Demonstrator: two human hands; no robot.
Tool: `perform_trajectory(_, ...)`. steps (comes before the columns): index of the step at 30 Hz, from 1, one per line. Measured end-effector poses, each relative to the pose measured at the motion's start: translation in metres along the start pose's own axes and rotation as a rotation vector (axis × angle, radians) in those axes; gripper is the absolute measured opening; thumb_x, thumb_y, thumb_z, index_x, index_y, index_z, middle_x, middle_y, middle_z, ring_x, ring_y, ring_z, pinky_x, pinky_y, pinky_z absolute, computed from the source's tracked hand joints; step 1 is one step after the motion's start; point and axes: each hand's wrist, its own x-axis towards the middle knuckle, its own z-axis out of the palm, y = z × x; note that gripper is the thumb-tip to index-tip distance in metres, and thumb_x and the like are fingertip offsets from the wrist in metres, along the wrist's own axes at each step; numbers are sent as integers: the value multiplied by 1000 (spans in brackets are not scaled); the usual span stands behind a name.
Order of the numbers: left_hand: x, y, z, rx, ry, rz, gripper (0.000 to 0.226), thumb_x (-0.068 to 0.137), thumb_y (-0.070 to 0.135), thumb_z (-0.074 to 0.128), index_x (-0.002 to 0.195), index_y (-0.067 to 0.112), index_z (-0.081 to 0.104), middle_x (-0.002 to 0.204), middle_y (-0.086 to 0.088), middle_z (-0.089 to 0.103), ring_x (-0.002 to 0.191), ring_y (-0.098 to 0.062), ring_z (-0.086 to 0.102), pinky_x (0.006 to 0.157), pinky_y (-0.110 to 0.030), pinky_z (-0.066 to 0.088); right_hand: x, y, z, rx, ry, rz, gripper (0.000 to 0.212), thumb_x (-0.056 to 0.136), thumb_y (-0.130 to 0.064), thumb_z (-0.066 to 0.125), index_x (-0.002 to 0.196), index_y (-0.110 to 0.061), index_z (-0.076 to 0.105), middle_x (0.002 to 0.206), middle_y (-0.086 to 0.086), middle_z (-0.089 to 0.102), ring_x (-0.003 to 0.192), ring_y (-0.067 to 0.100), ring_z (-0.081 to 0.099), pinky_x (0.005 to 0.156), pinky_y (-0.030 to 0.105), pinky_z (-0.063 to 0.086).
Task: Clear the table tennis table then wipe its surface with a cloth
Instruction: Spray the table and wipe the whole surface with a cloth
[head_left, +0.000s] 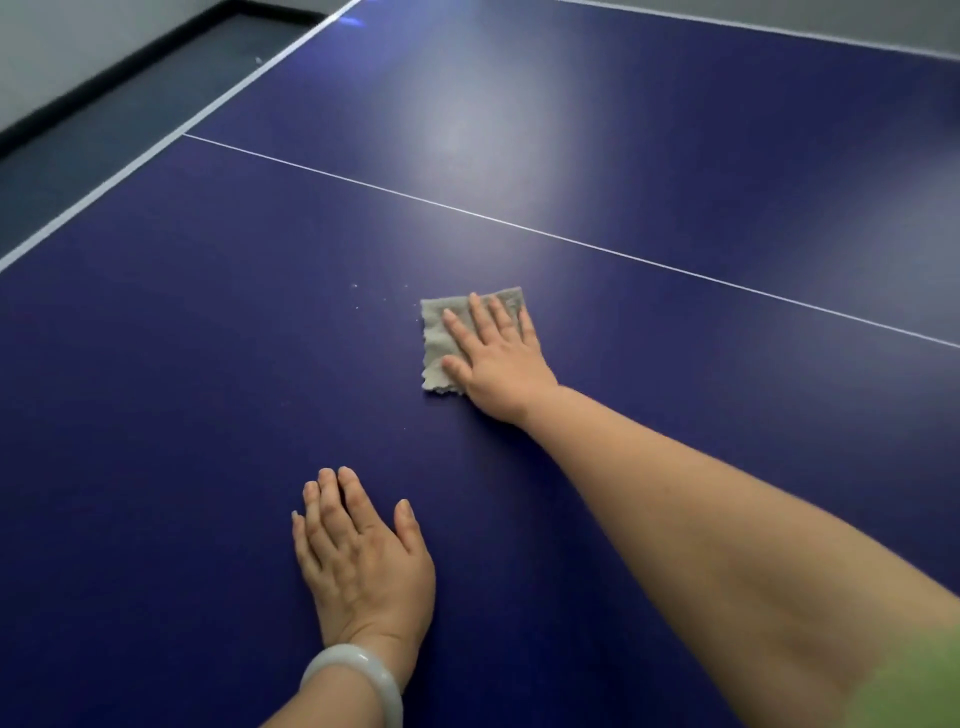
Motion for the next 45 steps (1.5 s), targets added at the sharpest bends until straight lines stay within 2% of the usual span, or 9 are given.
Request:
perform_trajectory(3,0,0,-1,-12,-5,3,73,91,46,20,145,-1,34,152,-20,33,144,-32,24,119,-50,18,-32,33,2,-30,7,9,60,101,-55,21,154,-37,0,163,-1,-12,149,18,-16,119,46,-12)
perform_trajectory(8,-1,2,-4,-57,-18,3,72,92,46,21,146,-1,32,153,-20,31,145,-32,22,119,-50,17,-120,124,-1,62,139,631,62,99,-56,17,155,-33,1,163,2,-11,149,21,-14,118,50,-10)
perform_trajectory(11,-2,1,-5,-87,-45,-4,72,92,45,21,146,-1,30,153,-20,30,145,-33,21,119,-50,15,-152,95,13,111,170,898,64,100,-55,16,155,-29,-2,162,5,-14,148,23,-16,118,52,-10)
perform_trajectory(20,-1,0,-15,-164,-164,0,67,97,39,34,151,0,20,159,-17,18,148,-30,10,121,-46,3,-109,-37,29,60,44,270,62,99,-59,25,153,-41,0,162,-3,-16,147,16,-21,118,45,-14)
perform_trajectory(28,0,-7,-27,-234,-264,59,76,97,44,31,152,0,1,161,-17,3,149,-31,-3,121,-48,-4,-272,-38,66,109,218,963,74,86,-69,1,153,-38,-2,163,-2,-10,148,15,-16,120,44,-11)
perform_trajectory(35,6,-22,-41,-368,-383,127,73,99,41,35,154,6,1,162,-13,-3,149,-26,-8,121,-43,-6,-255,-108,90,66,228,1000,74,86,-65,-2,153,-33,-7,160,1,-17,148,20,-17,119,44,-13)
perform_trajectory(38,23,-57,-51,-387,-450,355,64,101,38,34,154,11,10,161,-10,1,149,-26,-1,120,-42,7,-263,-104,87,75,207,947,77,81,-68,-9,150,-35,-15,158,-2,-25,145,16,-25,118,42,-15)
perform_trajectory(41,58,-107,-53,-316,-372,601,56,100,31,43,149,8,31,156,-12,23,145,-27,18,119,-42,21,-264,-105,83,101,193,934,74,82,-68,-9,149,-37,-17,158,-3,-26,145,15,-27,118,42,-16)
perform_trajectory(45,108,-155,-47,-161,-265,510,62,98,33,47,149,3,29,156,-19,22,146,-33,16,119,-45,18,-255,-124,84,134,209,1079,65,98,-57,12,153,-32,-11,161,3,-20,147,20,-22,120,48,-8)
